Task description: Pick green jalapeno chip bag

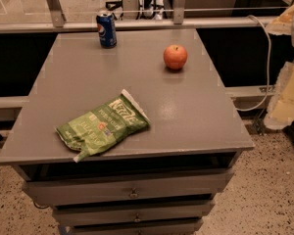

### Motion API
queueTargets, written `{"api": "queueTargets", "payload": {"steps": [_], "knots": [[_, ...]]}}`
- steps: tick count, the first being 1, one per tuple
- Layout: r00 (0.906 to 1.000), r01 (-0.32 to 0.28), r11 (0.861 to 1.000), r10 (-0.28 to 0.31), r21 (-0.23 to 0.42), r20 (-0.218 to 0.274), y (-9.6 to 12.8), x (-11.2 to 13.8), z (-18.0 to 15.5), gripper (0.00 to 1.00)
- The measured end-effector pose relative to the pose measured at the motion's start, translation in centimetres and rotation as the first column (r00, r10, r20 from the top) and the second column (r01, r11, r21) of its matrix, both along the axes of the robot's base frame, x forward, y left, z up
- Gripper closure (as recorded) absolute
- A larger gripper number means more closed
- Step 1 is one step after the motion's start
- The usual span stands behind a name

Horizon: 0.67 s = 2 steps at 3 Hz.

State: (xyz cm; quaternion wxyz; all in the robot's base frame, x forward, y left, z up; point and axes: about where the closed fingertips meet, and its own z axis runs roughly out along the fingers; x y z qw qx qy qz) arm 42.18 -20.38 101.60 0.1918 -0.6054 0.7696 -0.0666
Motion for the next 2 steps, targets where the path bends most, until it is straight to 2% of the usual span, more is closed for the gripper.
{"api": "queueTargets", "payload": {"steps": [1,2], "knots": [[1.0000,0.000,1.000,0.000,0.000,0.000,0.00,0.00,0.01,0.00],[0.9999,0.009,0.998,-0.010,0.061,0.007,0.71,0.15,-0.53,0.00]]}}
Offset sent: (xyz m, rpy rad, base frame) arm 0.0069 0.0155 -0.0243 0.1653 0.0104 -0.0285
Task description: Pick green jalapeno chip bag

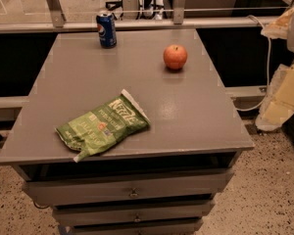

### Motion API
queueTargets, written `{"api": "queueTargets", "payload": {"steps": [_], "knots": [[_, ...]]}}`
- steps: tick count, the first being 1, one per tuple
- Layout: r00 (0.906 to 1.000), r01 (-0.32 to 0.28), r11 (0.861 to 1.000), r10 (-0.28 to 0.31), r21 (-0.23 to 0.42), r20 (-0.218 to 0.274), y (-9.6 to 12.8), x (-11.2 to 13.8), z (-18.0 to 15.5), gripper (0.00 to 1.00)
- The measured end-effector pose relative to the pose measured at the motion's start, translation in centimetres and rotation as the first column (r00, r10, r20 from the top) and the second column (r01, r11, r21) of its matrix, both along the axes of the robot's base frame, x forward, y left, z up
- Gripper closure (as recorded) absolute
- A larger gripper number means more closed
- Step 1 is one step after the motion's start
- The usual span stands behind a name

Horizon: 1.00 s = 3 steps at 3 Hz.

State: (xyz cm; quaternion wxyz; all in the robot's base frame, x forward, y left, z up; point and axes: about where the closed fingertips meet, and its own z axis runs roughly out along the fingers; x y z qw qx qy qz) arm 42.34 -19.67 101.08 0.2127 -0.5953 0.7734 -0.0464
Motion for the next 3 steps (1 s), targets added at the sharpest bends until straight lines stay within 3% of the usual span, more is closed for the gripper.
{"api": "queueTargets", "payload": {"steps": [1,2,3], "knots": [[0.9992,-0.029,0.988,0.033,0.149,-0.022,4.9,0.3,-3.2,0.00],[0.9882,-0.089,0.935,0.126,0.343,-0.087,13.9,0.7,-8.3,0.00],[0.9695,-0.128,0.868,0.211,0.479,-0.124,21.2,0.4,-11.7,0.00]]}}
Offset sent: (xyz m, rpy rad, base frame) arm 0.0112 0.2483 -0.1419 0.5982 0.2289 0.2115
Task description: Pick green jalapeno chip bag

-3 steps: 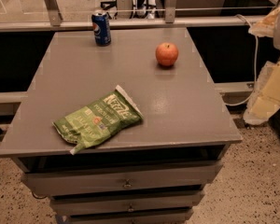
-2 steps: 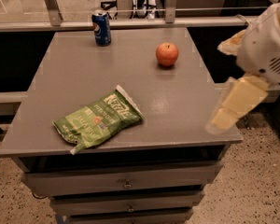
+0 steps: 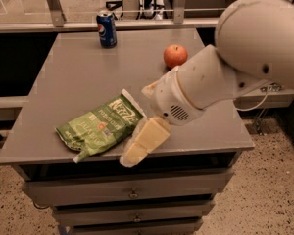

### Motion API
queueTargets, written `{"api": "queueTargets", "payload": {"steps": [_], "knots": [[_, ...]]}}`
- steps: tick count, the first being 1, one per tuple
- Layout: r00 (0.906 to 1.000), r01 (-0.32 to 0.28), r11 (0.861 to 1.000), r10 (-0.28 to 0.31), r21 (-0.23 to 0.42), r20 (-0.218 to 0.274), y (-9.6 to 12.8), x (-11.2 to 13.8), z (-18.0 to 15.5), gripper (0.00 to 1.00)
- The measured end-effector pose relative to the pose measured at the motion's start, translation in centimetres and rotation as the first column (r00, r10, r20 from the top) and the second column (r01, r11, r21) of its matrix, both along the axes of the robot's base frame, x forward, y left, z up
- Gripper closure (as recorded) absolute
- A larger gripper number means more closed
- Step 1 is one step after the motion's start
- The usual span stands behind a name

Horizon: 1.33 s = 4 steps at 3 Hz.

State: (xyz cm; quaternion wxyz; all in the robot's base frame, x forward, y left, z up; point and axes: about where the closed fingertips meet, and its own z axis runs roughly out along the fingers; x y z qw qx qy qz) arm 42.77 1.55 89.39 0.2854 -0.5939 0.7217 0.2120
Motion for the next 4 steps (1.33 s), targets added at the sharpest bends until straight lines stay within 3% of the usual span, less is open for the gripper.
{"api": "queueTargets", "payload": {"steps": [1,2,3,4], "knots": [[0.9984,-0.044,0.993,0.048,0.107,-0.031,5.8,0.6,-2.3,0.00],[0.9988,-0.042,0.987,0.045,0.157,-0.021,8.2,2.4,-3.6,0.00],[0.9993,-0.032,0.985,0.035,0.172,-0.011,8.9,3.7,-5.2,0.18],[0.9998,-0.019,0.985,0.018,0.171,0.008,8.0,4.8,-5.9,0.41]]}}
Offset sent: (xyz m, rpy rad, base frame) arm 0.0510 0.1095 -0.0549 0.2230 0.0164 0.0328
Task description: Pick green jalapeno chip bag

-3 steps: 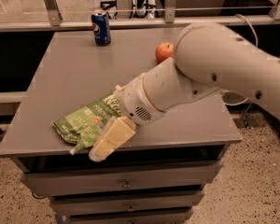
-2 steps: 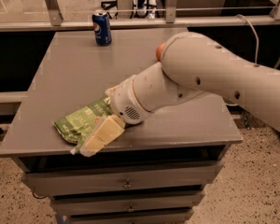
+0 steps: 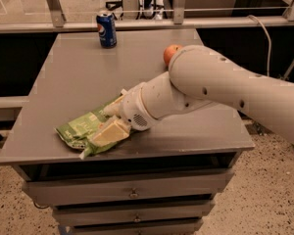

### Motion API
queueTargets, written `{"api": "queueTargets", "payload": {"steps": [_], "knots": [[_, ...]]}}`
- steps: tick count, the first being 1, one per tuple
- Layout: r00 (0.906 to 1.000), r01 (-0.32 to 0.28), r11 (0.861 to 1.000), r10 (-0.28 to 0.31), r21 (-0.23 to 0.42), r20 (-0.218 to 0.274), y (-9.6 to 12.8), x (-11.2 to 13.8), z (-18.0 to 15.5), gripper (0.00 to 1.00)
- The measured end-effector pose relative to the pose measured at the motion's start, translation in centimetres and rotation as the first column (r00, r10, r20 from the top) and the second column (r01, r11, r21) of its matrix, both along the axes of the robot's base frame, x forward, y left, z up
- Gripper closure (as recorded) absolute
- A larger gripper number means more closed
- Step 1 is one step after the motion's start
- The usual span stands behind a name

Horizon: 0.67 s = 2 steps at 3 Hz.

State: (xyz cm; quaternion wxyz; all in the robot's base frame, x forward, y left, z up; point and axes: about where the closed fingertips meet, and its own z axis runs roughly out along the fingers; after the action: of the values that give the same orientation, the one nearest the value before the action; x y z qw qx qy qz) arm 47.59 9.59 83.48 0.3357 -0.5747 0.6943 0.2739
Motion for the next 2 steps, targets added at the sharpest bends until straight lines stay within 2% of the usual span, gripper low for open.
{"api": "queueTargets", "payload": {"steps": [1,2], "knots": [[0.9995,0.002,1.000,-0.002,0.005,0.030,-0.7,1.0,0.2,0.65],[0.9970,-0.009,1.000,0.007,0.025,0.077,-1.0,2.0,2.0,0.87]]}}
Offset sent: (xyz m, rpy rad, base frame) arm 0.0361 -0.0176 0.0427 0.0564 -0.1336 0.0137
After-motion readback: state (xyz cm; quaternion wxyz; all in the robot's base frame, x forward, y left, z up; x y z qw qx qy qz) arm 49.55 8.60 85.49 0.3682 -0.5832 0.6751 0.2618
